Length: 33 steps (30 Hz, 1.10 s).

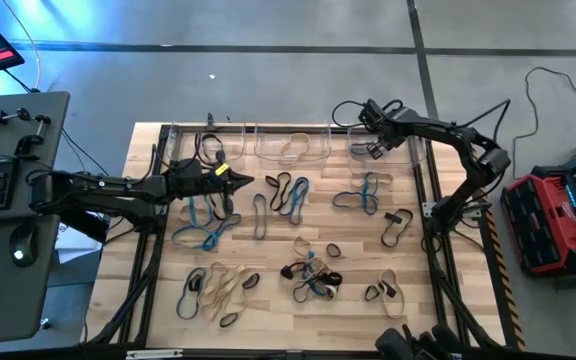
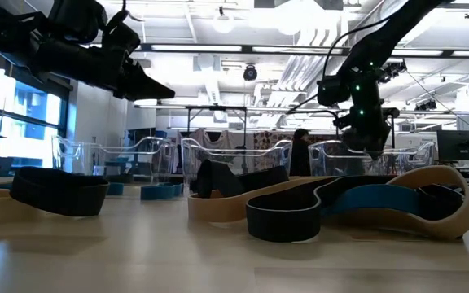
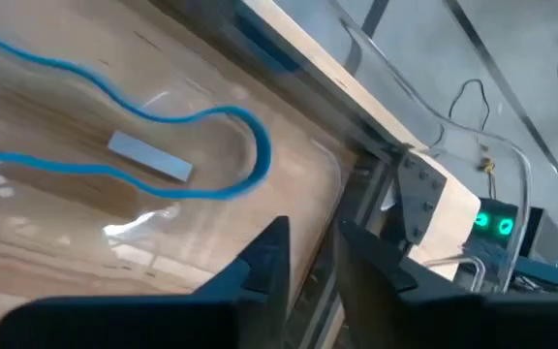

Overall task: Sort rubber bands into baskets
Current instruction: Put the black rubber band into the left transparent bin

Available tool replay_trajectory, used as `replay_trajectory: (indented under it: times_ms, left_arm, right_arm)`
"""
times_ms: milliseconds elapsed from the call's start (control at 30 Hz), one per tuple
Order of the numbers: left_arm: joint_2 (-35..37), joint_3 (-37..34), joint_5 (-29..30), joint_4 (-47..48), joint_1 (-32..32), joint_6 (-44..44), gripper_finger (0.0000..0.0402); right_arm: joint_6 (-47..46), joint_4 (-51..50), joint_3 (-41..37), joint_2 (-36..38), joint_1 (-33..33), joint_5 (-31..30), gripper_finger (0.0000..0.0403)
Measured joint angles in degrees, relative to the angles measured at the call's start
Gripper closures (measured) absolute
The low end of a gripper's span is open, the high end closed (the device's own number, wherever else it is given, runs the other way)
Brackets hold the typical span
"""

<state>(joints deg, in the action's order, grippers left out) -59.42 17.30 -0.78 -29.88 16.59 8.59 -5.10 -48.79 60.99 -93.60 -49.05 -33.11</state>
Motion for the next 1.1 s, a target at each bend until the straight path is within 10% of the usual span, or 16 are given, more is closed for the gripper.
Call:
replay_trajectory:
  times_ms: [433, 1100]
  left_arm:
    - [0.00, 0.00, -0.02, -0.03, 0.27, -1.49, 0.0401]
    - [0.02, 0.00, -0.04, 1.25, 0.27, -1.43, 0.0401]
  right_arm:
    - [-0.50, 5.44, 0.04, 9.97, 10.75, 2.77, 0.0393]
    - [-2.85, 47.43, -19.27, 14.89, 30.30, 17.27, 0.0403]
